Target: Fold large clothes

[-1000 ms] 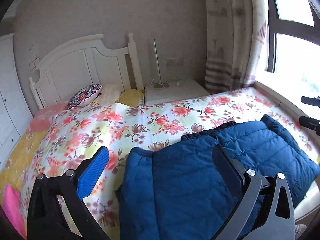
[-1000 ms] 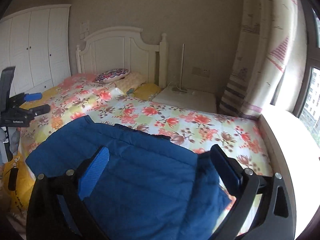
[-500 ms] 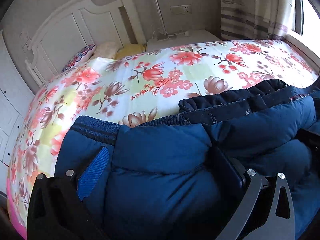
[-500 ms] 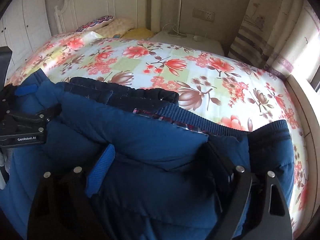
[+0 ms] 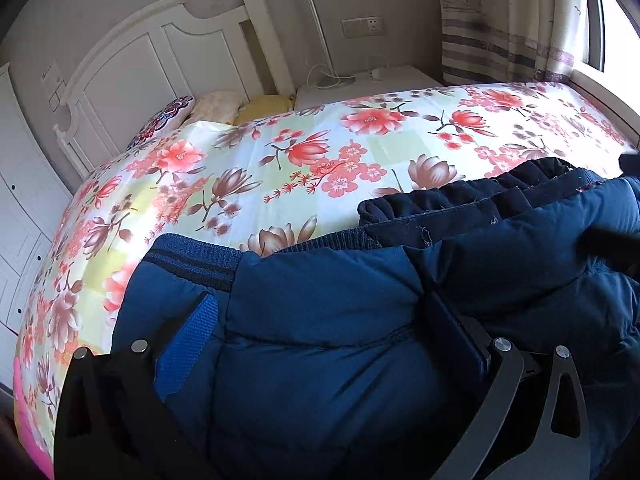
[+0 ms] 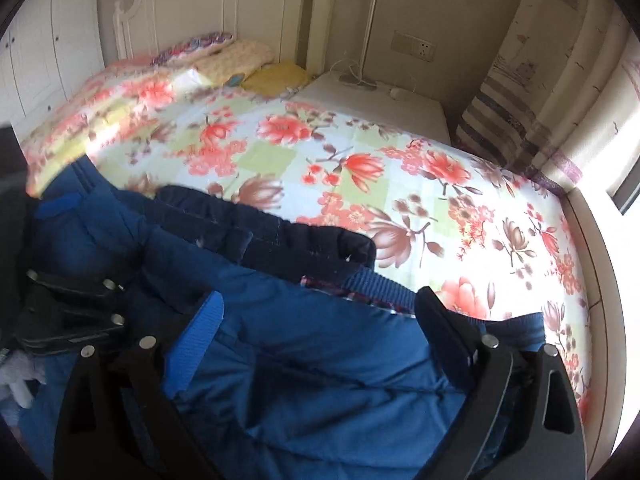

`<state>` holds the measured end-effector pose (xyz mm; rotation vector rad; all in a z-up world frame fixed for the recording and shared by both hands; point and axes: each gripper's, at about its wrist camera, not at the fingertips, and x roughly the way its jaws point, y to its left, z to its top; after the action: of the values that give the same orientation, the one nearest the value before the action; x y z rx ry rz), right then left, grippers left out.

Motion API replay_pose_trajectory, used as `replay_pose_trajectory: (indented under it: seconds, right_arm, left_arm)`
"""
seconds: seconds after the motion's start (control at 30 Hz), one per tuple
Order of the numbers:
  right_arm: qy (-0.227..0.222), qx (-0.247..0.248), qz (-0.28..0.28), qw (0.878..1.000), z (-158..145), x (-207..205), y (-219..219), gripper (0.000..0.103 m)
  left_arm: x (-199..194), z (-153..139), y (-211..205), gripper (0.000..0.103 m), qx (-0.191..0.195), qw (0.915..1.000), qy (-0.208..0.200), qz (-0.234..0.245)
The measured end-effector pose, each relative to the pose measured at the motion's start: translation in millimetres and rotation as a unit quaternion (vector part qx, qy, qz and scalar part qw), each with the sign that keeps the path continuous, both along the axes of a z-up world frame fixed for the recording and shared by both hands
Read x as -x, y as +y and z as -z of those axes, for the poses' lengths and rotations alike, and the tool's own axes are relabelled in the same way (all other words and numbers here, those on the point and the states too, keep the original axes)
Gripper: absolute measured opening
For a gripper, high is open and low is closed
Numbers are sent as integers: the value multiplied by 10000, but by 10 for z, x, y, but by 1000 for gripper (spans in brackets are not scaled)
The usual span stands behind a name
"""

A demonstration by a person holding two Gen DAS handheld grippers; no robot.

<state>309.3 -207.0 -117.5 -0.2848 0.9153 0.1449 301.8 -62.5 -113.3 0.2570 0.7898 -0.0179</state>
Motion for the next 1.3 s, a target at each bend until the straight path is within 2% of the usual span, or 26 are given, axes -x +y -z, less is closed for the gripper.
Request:
replay_pose_trajectory:
  seconds: [0.07,0.17,0.3,0.4,0.47,0.5,0.67,0.8,0.87,0.9,0.93,0.97,1.1,1.17,1.23,1.3]
  right_arm:
    - [-11,-162,65,9998,18,-4,-54,97]
    - [-171,-30,96,9998,-121,73,-115,97]
    - [-607,-144,544,9966,-363,180,-547,98]
    - [-422,-50,1095,9931,-180,79,-990,99]
    - [-190,-739,1197,9899,-53,33,-1233,101]
    - [-174,-829,1224,9889,-50,34,-1261,101]
    - [-624,-245,1142,9912,-243,235,-1014,100]
    - [-997,-223,277,9944,-478,688,-468,100]
    - [-952,136,-297,9949,-382,856,-105,100]
    - [-881,402,-412,9944,-275,893,22,100]
    - [-843,716,-403,9930,-132,892,125,100]
    - [-847,733,-348,9931,-79,890,145,100]
    - [-723,466,-209,9961,-32,829,47,100]
    - [-724,445,-207,9962,-15,834,18,100]
    - [-778,527,-204,9954,-8,856,47,100]
    - [-806,571,-206,9949,-5,863,58,100]
  left_arm:
    - [-4,-1,19,99,72,10000,20,-5]
    - [-10,6,9,99,60,10000,25,1]
    - [-3,3,29,99,94,10000,27,7]
    - [-3,3,31,99,93,10000,23,6]
    - [0,0,32,99,113,9999,21,19]
    - [2,0,32,99,107,9999,17,19]
    - [2,0,21,99,72,10000,13,17]
    - [0,-1,21,99,76,10000,16,20]
    - [-1,-3,21,99,78,10000,-1,22]
    - [-2,-2,22,99,77,10000,3,24]
    - [-1,-2,23,99,83,10000,9,27]
    - [1,-2,24,99,92,10000,11,25]
    - [-16,-43,68,99,248,9996,107,10]
    - [95,-190,111,99,347,9992,-98,-149]
    - [266,-371,114,99,629,9975,-313,-50]
    - [393,-489,73,99,603,9973,-426,32]
